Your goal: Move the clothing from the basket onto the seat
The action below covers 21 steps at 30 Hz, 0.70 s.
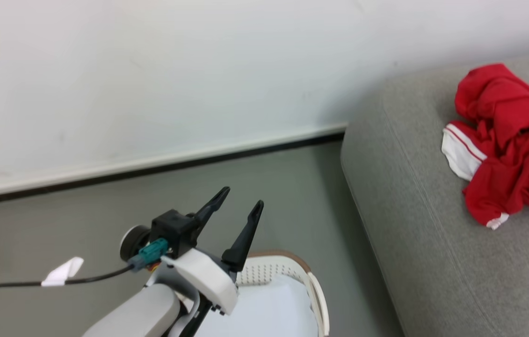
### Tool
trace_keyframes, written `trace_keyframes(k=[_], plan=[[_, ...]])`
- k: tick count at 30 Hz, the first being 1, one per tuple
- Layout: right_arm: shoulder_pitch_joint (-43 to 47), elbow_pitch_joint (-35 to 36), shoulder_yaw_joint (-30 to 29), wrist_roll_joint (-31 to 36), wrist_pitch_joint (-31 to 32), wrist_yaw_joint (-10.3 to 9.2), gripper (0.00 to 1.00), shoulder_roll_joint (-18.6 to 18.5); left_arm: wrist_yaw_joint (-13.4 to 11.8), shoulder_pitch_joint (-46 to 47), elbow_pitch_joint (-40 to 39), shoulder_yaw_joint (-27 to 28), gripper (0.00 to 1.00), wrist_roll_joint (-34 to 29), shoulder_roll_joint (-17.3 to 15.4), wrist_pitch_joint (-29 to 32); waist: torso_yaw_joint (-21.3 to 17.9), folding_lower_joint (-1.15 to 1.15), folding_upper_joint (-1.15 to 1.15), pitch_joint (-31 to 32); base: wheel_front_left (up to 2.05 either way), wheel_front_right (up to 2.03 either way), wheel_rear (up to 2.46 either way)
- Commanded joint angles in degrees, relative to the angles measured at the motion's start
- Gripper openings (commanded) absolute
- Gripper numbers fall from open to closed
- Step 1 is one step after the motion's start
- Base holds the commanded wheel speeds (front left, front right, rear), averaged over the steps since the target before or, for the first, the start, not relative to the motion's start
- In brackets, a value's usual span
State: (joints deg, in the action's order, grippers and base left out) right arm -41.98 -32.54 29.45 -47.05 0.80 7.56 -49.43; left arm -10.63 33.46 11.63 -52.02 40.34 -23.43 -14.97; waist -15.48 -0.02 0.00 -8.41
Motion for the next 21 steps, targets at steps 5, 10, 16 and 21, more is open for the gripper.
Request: trace_keyframes(k=[5, 10, 16, 21], plan=[[3.0, 5.8, -0.8, -1.6, -5.7, -0.16, 1.00, 3.6, -1.1, -4.3, -2.2, 3.8, 1.00, -0.7, -0.9, -0.2, 3.7, 0.02, 0.00, 4.9, 0.00, 0.00, 0.00], [5.3, 10.0, -1.4, -0.9, -9.3, -0.16, 1.00, 8.1, -2.1, -7.6, -3.9, 8.3, 1.00, -1.5, -1.4, -0.2, 5.8, 0.02, 0.00, 6.5, 0.00, 0.00, 0.00], [9.0, 11.8, -2.1, 2.0, -11.6, -0.16, 1.00, 13.0, -2.9, -11.2, -4.9, 13.1, 1.00, -2.6, -2.1, -0.2, 7.6, 0.02, 0.00, 7.9, 0.00, 0.00, 0.00], [13.7, 11.9, -5.0, 5.7, -14.3, -0.16, 1.00, 18.6, -4.0, -15.5, -5.8, 18.5, 1.00, -3.1, -1.9, -0.2, 9.3, 0.02, 0.00, 8.9, 0.00, 0.00, 0.00]])
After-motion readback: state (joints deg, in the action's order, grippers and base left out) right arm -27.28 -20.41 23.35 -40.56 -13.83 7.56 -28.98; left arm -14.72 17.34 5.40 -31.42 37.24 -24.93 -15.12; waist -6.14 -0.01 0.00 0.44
